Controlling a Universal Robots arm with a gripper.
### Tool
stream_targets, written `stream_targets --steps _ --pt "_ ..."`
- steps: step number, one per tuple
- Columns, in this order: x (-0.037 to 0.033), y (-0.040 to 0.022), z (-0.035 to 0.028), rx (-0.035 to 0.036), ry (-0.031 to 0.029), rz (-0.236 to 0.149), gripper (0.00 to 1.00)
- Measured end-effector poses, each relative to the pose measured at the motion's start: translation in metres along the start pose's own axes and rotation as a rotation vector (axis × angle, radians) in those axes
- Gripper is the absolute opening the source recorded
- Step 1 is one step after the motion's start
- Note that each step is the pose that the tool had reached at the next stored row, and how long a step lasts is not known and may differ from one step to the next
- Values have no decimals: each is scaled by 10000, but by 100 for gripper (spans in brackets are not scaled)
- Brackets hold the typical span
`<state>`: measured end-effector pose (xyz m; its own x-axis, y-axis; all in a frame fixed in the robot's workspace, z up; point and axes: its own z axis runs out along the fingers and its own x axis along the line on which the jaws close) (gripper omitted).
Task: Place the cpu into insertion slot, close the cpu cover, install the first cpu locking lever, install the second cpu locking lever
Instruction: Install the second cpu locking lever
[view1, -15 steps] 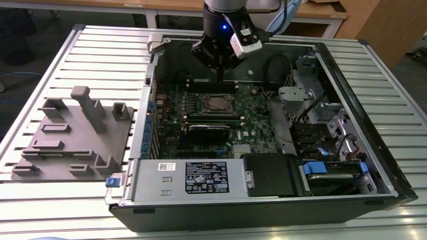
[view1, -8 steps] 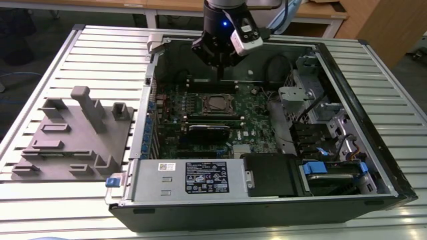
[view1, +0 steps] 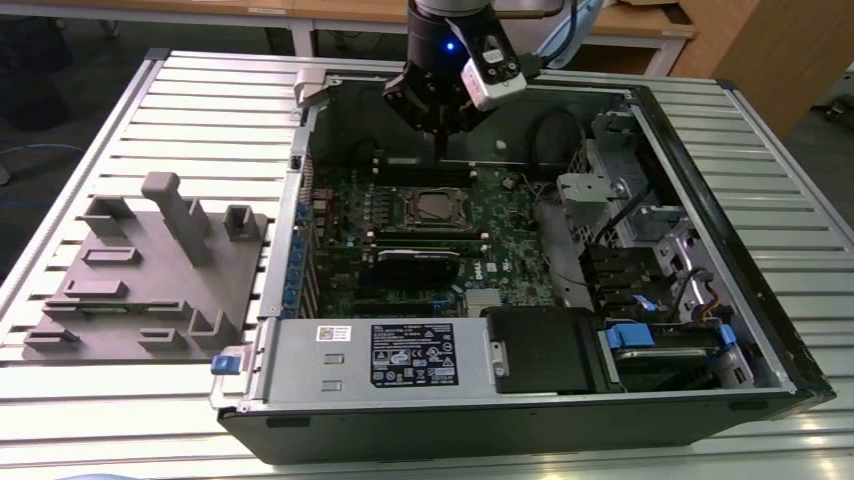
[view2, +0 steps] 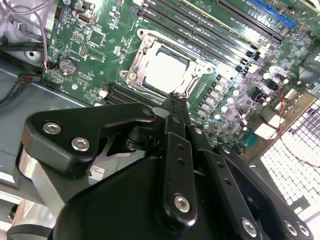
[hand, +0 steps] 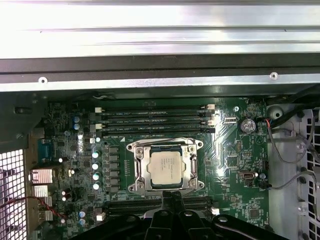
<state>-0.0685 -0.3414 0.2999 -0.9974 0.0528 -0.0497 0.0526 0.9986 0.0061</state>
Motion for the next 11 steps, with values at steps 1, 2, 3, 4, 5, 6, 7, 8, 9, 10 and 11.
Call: stream_targets --steps 1,2,3,4,5,6,7,8,9,10,11 --pt "0 0 0 0 0 0 10" --pt "0 0 0 0 0 0 10" --pt "-2 -3 2 -3 -1 0 10" --pt "-6 -10 1 0 -1 0 10" --pt "-6 -10 1 0 -1 0 10" --pt "-18 -19 1 0 0 0 10" --pt "-31 -34 2 0 0 1 10" --pt "-31 -34 2 0 0 1 10" --pt "-32 -35 2 0 0 0 10" --pt "-33 -36 2 0 0 -1 10" --pt "-34 -38 2 0 0 -1 10"
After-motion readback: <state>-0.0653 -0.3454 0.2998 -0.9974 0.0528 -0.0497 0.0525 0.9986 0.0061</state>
